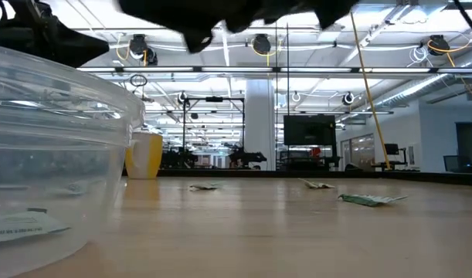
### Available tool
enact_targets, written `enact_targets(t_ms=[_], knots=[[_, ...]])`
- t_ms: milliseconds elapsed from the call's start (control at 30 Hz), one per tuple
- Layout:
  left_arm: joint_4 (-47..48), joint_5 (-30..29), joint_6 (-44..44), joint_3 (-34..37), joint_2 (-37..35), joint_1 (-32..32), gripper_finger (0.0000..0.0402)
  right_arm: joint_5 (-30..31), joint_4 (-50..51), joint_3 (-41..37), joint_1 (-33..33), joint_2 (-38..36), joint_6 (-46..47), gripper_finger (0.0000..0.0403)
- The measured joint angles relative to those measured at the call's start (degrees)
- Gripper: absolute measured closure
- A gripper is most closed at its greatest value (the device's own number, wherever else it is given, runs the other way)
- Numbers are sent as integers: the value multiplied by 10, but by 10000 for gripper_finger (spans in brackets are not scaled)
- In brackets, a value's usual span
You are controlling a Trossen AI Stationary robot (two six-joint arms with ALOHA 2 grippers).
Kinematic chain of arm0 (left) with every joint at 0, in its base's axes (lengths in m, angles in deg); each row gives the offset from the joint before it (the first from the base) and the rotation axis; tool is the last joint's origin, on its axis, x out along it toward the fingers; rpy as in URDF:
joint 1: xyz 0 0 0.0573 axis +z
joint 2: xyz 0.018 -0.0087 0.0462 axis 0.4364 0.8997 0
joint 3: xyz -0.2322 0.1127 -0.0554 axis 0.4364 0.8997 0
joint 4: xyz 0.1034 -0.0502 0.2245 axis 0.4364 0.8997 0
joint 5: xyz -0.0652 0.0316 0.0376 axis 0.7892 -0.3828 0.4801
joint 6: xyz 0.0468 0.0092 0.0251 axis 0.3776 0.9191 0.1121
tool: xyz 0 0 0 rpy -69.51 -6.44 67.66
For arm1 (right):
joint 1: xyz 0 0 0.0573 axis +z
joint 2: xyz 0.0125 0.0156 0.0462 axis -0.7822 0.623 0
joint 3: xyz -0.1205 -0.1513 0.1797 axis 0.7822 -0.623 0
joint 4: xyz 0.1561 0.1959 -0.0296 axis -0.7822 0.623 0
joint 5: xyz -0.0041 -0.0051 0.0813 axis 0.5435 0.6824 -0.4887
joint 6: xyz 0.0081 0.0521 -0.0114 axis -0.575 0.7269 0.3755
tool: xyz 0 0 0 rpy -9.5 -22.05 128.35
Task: Pick and place items into bin
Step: Put the stevia packet into the left transparent bin
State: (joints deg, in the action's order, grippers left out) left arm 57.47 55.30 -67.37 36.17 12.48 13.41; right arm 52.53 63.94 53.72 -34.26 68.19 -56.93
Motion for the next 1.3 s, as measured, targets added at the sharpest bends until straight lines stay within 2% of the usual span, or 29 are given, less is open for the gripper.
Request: enact_targets(t_ms=[100,267,333,400,467,567,733,800,900,1033,1100,1300], knots=[[-1,-12,19,0,3,-3,371,28,140,0,-16,-83,-17,299],[-60,-15,65,-4,43,-17,371,205,367,0,-32,-234,-76,304],[-86,-20,73,-15,68,-25,371,251,426,0,-38,-292,-70,304],[-95,-29,79,-36,101,-33,371,251,467,-4,-48,-350,-51,304],[-96,-49,81,-68,146,-43,371,225,483,-31,-60,-406,-36,304],[-98,-75,119,-129,242,-57,371,187,446,-118,-83,-487,-29,304],[-81,-131,210,-250,411,-57,371,177,238,-333,-124,-590,28,305],[-41,-133,216,-301,461,-49,371,177,174,-408,-136,-611,49,305],[76,-103,159,-377,521,-31,370,176,120,-490,-153,-627,87,305],[206,-69,93,-450,596,-1,362,155,108,-540,-166,-631,127,305],[227,-61,77,-472,627,17,345,133,100,-546,-170,-631,135,305],[213,-36,66,-493,686,65,273,131,77,-548,-172,-628,132,305]])
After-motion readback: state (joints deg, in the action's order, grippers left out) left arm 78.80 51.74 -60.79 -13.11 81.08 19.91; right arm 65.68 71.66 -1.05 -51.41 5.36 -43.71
